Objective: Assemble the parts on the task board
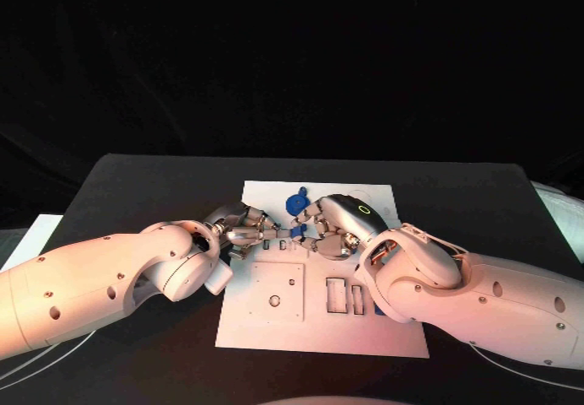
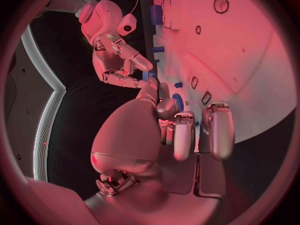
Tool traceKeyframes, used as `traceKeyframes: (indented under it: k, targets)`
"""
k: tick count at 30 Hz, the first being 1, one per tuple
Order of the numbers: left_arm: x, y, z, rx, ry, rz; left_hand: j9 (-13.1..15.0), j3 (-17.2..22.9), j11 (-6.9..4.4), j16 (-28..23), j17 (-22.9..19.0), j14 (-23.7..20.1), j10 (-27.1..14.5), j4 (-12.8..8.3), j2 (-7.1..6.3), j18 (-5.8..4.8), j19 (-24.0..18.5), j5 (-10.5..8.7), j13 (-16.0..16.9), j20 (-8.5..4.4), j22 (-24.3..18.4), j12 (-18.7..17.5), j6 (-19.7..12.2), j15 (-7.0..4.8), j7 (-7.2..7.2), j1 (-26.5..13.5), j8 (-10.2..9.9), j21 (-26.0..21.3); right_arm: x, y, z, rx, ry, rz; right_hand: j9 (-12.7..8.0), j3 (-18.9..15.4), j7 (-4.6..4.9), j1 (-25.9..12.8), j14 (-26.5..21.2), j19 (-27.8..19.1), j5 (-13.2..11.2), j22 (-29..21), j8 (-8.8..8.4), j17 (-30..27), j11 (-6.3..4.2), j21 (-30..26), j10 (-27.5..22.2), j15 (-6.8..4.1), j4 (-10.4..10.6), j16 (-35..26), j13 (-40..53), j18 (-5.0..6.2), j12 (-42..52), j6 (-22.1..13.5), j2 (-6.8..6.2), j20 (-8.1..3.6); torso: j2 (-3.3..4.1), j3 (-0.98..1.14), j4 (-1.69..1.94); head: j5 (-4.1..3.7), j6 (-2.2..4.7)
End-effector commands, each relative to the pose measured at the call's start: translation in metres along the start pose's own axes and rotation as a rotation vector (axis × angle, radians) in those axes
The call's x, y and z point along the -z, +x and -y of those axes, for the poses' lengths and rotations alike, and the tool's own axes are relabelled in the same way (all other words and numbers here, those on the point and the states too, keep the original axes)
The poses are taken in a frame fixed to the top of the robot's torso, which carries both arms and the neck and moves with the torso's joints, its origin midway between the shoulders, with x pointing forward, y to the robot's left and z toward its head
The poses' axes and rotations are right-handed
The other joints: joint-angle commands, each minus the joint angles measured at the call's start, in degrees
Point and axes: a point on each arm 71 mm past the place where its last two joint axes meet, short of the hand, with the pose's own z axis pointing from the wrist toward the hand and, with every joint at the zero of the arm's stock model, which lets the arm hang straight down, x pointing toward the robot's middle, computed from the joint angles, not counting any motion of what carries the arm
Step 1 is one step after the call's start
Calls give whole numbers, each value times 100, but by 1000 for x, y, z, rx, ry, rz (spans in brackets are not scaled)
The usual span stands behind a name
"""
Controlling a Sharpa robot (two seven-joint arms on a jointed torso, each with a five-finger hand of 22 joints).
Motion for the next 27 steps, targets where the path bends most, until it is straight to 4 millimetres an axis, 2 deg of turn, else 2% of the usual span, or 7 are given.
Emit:
traceKeyframes:
  k: [1, 16, 27]
  targets:
    - [0, 3, 2, -11, 10, -19, 10, 32, -9, 17, 1509, 613, 33, -1, 4, -91, 205, 25, 12, -39, 606, 33, 10, -33, -49, 60, 37, 30, 0, 0, -6, -2, -42, 6, 61, 7, -36, 13, 514, 213, 37, 656, 15, 1121, -2, 20, 57, -29, 7, 26, 192, -27, 26, 93, 28, -25, 1, -1, 5, 11, -17]
    - [0, 4, 2, -13, 12, -18, 14, 48, -15, 17, 1509, 613, 73, -1, 7, -98, 216, 22, 66, -43, 637, 80, 27, -38, -56, 68, 46, 54, -1, 2, -7, 5, -41, -21, 62, 4, -38, 11, 515, 213, 37, 655, 17, 1129, -3, 19, 64, -30, 7, 30, 201, -27, 38, 99, 21, -27, -3, -4, -2, 21, -30]
    - [1, -3, -1, -14, 8, 1, 16, 51, -17, 17, 1509, 613, 86, -1, 5, -100, 219, 21, 85, -45, 647, 97, 32, -39, -59, 69, 49, 61, -5, 5, 1, 78, -4, -79, 64, 3, -40, 11, 515, 212, 36, 654, 19, 1130, -5, 19, 65, -32, 5, 30, 200, -27, 36, 105, 15, -28, -2, -7, 3, 6, -43]
